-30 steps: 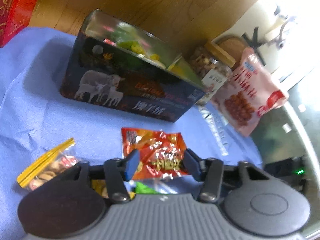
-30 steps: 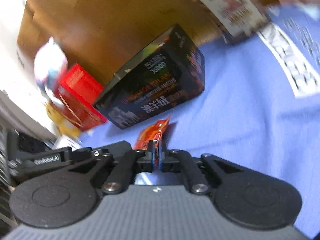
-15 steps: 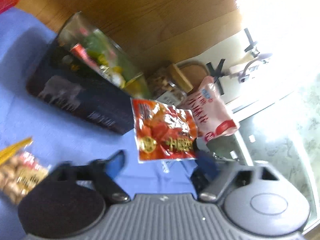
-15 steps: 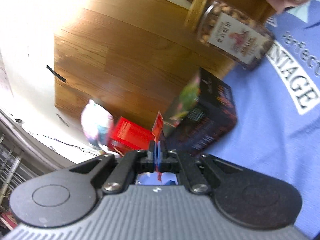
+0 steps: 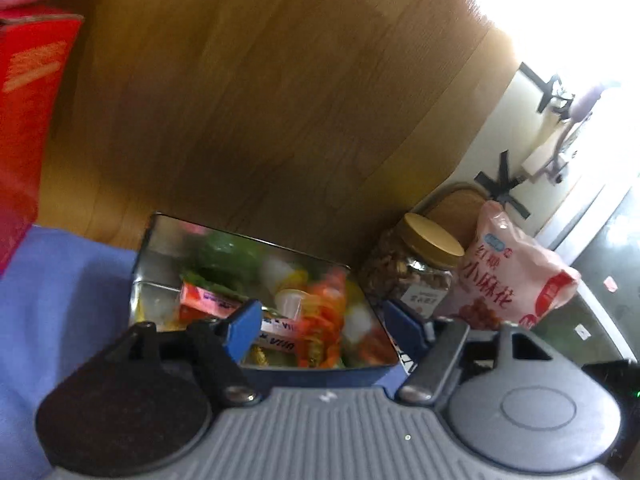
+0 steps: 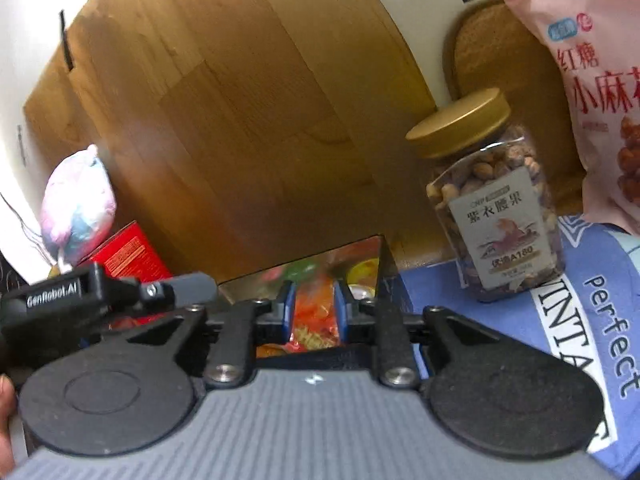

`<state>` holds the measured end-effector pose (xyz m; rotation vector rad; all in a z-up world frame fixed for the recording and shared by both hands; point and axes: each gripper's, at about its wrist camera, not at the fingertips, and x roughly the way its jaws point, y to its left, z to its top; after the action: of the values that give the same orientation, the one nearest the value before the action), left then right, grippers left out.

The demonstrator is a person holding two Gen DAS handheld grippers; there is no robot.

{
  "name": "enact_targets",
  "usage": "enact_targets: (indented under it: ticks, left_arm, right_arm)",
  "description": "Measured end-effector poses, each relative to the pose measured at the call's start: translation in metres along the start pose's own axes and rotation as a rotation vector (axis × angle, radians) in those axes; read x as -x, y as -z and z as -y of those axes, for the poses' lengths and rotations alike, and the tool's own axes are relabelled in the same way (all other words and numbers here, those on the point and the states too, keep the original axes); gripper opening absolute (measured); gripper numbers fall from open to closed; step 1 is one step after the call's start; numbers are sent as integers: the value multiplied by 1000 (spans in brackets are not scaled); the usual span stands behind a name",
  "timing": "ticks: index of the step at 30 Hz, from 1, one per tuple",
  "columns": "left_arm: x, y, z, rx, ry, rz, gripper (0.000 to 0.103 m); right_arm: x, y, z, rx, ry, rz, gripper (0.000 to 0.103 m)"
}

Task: Organize snacks
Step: 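Drop the red snack packet into the tin box, then move the open left tool toward the bright green packet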

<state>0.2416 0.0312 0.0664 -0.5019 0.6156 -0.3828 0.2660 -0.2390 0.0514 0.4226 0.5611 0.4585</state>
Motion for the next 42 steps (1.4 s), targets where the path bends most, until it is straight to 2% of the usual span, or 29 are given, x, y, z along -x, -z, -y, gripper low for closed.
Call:
enact_targets:
  ticks: [4,7,11,14,17,19,26,34,42]
  left_arm:
    - [28,24,-2,-16,25,1,70]
    - [49,56,1,-66,52,-21,71]
    - [69,92,3,-127,49,-26,72]
    - [76,109,2,-114,59,-41,72]
    - [80,119,0,-95,55,-64,72]
    - [83,123,3,-104,39,-65,72]
    - [100,128,16,-140,6,-58,72]
    - [109,132,29,-173,-28,-48,72]
    - [114,134,38,-201,-50,-30,76]
  right_arm:
    - [31,23,5,-18,-38,-23,25]
    - [60,55,9,-65,-56,-60,26]
    - [95,103,-6,-72,-13,-103,28]
    - [109,128,-30,-15,27,-132,30]
    - [121,142,-38,-24,44,-120,35]
    - [126,148,-43,-33,12,-131,35]
    - [144,150,-57,38,23,-119,35]
    - [157,150,-54,34,14,-92,36]
    - [164,150,-46,21,12,-79,36]
